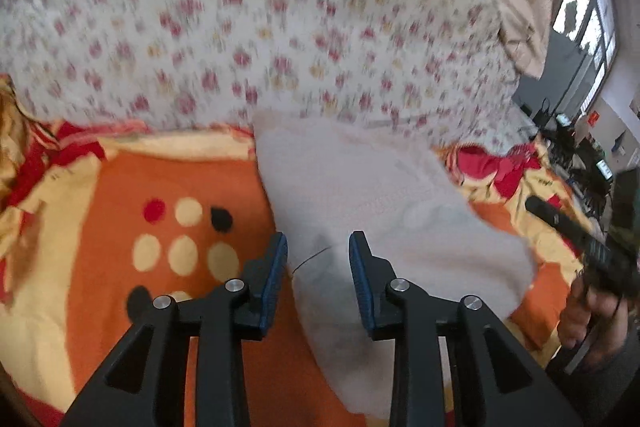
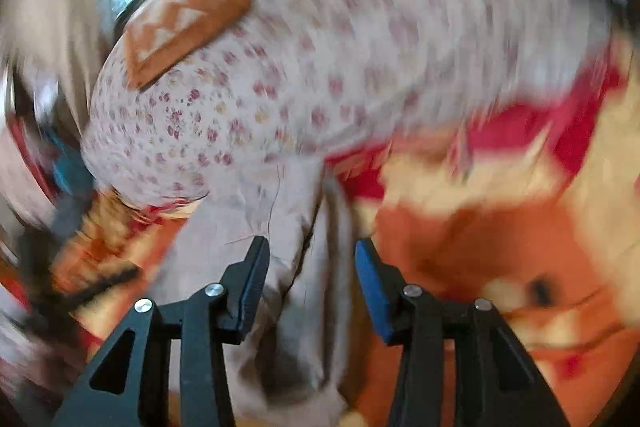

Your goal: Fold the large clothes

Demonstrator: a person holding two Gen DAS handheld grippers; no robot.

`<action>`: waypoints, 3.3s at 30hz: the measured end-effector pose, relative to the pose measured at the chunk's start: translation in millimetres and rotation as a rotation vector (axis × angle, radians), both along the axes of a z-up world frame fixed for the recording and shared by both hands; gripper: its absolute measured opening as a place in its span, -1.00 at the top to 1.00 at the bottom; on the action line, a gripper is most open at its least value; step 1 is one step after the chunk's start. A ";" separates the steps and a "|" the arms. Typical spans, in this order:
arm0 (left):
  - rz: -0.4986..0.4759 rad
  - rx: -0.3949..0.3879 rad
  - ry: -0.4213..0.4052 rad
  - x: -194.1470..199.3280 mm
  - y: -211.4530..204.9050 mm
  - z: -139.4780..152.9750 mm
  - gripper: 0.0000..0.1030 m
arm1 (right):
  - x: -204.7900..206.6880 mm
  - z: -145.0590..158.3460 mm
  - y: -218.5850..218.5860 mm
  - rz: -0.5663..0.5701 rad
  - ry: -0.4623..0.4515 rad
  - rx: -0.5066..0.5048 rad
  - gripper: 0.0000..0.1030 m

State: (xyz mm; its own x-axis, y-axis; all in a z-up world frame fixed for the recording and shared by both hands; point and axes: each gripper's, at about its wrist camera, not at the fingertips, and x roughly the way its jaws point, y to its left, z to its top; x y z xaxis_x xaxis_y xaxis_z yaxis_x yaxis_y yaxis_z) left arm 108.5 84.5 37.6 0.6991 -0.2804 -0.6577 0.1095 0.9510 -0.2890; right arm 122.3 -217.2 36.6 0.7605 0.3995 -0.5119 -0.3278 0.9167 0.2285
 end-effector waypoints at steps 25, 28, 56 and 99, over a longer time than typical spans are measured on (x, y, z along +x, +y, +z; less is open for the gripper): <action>0.054 0.021 0.221 0.9 -62.2 -65.4 0.46 | 1.5 -61.6 61.9 0.209 0.244 -0.107 -0.42; 0.034 0.005 0.203 -0.3 -59.2 -66.0 0.37 | -4.6 -61.5 76.5 0.211 0.198 -0.218 -0.47; -0.015 0.074 0.098 -6.9 -81.3 -53.5 -0.40 | -15.0 -54.6 81.7 0.248 0.152 -0.227 -0.85; 0.171 0.232 0.041 -99.8 -67.1 -31.2 -0.59 | -110.3 -15.7 -7.0 -0.118 0.000 -0.216 -0.82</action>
State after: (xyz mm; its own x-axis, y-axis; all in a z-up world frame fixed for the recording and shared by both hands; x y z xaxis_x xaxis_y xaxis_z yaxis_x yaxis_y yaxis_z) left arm 8.6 17.3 6.5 0.6949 0.0003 -0.7191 -0.0649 0.9959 -0.0623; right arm 11.9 -224.3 20.8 0.7955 0.1890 -0.5757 -0.2154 0.9763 0.0229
